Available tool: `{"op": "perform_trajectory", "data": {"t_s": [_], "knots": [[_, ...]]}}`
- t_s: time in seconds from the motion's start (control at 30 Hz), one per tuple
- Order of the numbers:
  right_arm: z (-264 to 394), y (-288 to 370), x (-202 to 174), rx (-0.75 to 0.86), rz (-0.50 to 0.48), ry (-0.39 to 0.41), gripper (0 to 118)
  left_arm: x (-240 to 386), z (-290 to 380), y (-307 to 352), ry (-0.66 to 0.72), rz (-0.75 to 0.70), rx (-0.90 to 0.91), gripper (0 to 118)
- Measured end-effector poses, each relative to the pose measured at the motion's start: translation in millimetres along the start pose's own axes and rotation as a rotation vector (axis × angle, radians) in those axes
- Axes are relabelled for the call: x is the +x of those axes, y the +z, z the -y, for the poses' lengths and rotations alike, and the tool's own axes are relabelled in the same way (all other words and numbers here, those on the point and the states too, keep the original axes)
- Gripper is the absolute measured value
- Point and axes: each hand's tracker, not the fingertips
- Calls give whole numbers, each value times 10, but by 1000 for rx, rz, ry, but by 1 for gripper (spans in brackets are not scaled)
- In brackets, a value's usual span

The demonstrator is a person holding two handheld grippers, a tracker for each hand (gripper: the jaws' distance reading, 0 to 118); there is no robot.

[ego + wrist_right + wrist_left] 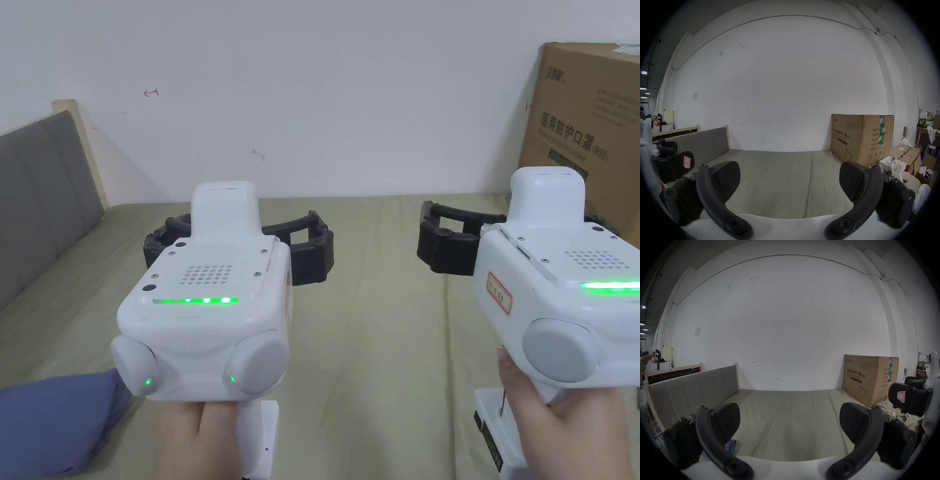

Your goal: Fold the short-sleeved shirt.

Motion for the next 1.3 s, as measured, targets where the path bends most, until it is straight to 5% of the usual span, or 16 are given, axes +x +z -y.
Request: {"op": "perform_trajectory", "data": {"t_s": [1.3], "knots": [[73, -53, -26, -39, 2, -12, 118, 27, 69, -45, 79, 13, -44, 118]]}}
